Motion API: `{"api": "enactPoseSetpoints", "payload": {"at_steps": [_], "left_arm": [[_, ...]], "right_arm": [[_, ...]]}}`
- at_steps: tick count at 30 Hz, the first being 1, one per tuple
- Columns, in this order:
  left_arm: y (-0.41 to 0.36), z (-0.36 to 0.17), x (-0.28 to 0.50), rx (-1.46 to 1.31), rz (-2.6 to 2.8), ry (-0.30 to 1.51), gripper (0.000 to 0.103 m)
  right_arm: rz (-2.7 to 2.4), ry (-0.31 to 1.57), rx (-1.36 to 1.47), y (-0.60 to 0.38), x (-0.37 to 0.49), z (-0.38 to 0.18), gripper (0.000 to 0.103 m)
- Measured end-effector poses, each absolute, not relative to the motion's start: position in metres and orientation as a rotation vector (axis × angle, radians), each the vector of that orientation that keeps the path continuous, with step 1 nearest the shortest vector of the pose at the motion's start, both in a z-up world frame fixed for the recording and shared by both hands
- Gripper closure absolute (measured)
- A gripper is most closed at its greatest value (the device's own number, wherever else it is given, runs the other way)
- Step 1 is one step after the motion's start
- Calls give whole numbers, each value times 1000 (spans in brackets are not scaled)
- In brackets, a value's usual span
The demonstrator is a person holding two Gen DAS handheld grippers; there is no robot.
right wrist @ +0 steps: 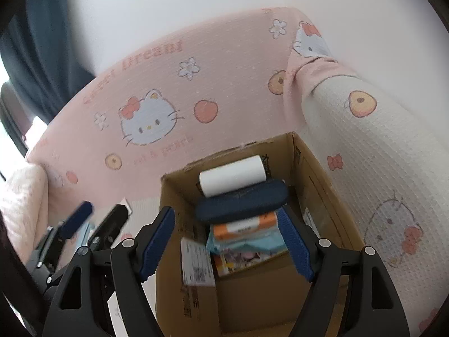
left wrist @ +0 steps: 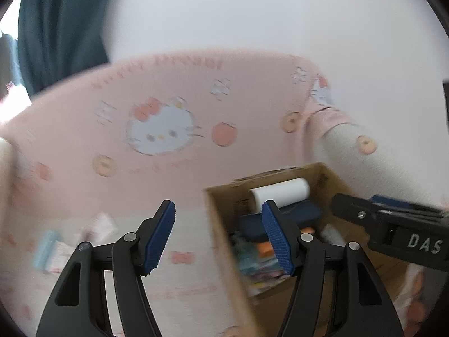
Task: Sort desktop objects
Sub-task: 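Withdraw the right gripper up away from the SF box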
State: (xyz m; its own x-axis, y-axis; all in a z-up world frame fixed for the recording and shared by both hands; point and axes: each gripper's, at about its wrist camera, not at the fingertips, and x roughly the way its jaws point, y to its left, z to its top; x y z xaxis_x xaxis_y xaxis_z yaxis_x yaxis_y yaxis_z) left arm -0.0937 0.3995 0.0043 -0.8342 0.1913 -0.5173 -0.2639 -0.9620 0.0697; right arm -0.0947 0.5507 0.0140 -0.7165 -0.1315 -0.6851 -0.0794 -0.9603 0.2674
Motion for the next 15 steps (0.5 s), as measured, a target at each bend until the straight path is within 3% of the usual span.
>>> {"api": "enactPoseSetpoints", "payload": {"at_steps": [9,15], "left_arm": [[401,22,-47,-721,2767,333,35],[389,40,-19,-712,2768,380,34]], "right_arm": [[-2952,-240,1221,544,-45,39,29],[-2935,-279,1353,542,-17,39,28]]}}
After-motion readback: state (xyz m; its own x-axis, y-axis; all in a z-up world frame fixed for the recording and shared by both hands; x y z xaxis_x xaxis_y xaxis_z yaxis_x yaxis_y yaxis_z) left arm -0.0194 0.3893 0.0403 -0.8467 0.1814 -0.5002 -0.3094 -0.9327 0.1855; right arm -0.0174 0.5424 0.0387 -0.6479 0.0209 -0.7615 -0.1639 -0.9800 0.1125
